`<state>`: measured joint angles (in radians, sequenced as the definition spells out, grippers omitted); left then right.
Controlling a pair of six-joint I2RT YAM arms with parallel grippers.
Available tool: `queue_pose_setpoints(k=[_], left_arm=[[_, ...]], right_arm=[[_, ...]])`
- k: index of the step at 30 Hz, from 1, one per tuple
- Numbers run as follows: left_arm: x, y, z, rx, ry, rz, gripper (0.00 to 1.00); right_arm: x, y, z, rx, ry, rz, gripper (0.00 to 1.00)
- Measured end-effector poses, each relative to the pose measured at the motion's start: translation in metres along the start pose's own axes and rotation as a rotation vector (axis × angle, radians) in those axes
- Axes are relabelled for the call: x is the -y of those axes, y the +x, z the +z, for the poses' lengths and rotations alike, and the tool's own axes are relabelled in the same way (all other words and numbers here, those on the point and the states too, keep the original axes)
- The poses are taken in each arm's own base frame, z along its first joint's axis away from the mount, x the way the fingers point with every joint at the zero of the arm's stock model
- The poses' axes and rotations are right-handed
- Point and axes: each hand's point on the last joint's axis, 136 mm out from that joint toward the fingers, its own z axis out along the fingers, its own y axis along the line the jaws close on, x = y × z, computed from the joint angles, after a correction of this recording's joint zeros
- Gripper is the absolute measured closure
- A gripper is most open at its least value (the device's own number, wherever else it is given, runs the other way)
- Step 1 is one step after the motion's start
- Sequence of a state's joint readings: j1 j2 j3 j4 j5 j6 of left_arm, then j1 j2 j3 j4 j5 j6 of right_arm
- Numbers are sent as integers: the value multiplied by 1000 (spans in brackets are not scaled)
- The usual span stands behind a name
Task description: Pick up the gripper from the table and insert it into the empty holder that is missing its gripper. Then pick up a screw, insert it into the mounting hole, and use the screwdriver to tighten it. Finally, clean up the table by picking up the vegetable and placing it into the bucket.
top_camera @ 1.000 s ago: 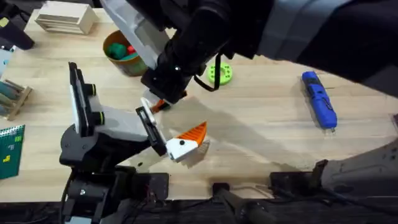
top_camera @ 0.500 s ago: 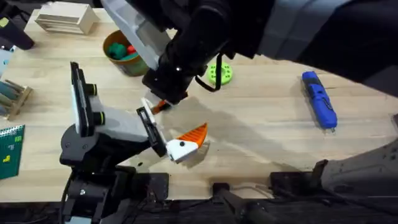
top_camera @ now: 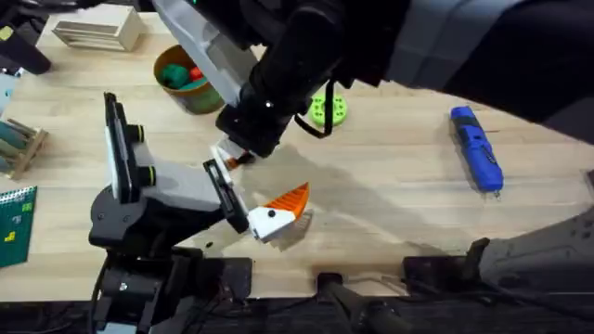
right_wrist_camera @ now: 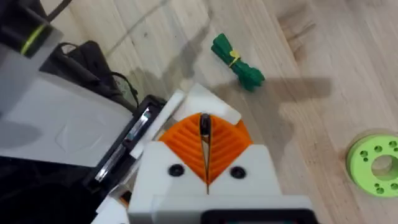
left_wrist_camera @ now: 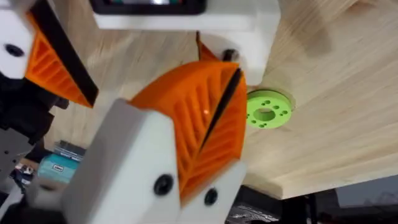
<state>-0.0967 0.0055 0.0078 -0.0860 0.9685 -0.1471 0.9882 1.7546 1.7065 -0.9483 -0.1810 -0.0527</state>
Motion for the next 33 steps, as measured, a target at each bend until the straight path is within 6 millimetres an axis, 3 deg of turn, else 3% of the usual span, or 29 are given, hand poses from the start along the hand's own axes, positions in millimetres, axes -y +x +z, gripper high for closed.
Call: queue_pose_setpoints(k=[31, 32, 33], left_arm=[[-1, 0, 0, -2, -3, -7, 14], [-1, 0, 0, -2, -3, -7, 14], [-1, 0, 0, -1, -3, -5, 14]], right_arm=[[2, -5, 8, 10, 1, -2, 995], [2, -5, 8, 10, 0, -2, 991], [2, -5, 8, 8, 0, 0, 910]])
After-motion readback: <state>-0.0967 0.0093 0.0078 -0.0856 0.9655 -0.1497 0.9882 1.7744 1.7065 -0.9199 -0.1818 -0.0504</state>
